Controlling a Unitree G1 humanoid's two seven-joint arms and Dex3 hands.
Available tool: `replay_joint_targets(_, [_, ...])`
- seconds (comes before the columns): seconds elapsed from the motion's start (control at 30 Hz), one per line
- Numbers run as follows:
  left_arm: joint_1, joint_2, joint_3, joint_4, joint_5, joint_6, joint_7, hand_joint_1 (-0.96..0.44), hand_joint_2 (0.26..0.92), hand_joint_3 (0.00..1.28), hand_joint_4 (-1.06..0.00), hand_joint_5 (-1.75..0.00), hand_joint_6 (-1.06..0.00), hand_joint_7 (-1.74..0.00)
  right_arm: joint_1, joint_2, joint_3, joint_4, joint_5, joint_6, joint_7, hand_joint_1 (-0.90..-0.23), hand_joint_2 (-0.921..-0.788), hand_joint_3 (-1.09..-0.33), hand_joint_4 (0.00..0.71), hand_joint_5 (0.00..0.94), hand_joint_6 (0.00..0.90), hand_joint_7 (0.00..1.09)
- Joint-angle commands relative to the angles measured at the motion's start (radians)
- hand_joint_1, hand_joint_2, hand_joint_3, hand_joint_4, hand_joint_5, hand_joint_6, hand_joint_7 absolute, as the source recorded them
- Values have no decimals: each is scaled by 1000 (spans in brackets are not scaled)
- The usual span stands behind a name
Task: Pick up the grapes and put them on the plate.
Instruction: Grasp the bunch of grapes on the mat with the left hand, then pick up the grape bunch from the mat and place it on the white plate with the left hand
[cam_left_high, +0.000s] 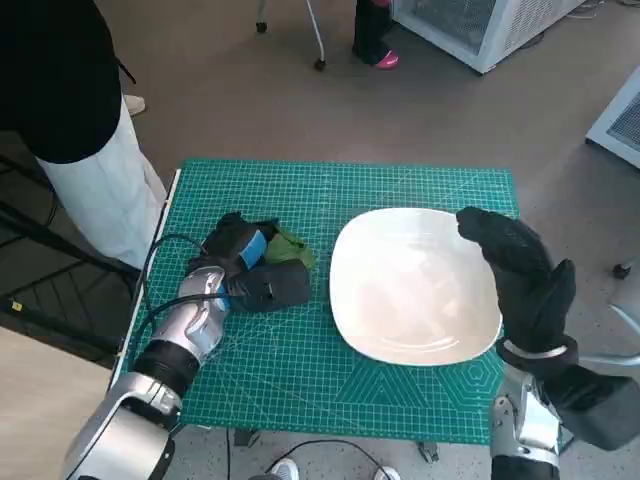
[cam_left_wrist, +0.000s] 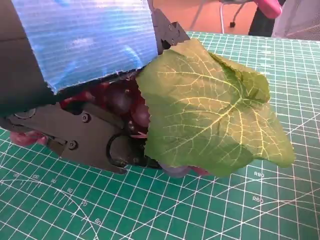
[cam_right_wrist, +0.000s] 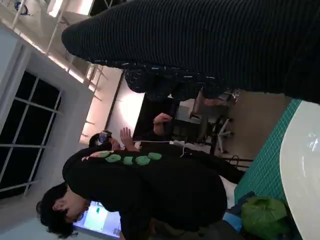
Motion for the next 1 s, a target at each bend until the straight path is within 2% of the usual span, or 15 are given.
replay_joint_targets(0.03, [91,-7,-18,40,-3,25,-41,1,920,90,-675,-1267,-598,-1105,12,-5,4,8,1,19,6,-428,-921,-564,618,3,560,1])
replay_joint_targets(0.43, [137,36,-7,-98,-7,59,-71,1,920,101,-642,-1322,-613,-1064,14,-4,5,3,0,21,5,-428,-921,-564,618,2,560,1])
replay_joint_targets(0.7, [212,92,30,-358,-12,141,-127,1,921,108,-607,-1382,-640,-1011,11,-3,6,8,0,19,6,-434,-921,-563,619,2,560,1])
replay_joint_targets(1.0, [314,131,90,-696,11,244,-160,1,920,97,-636,-1313,-625,-1072,7,-3,6,6,-1,19,6,-436,-921,-562,619,2,560,1])
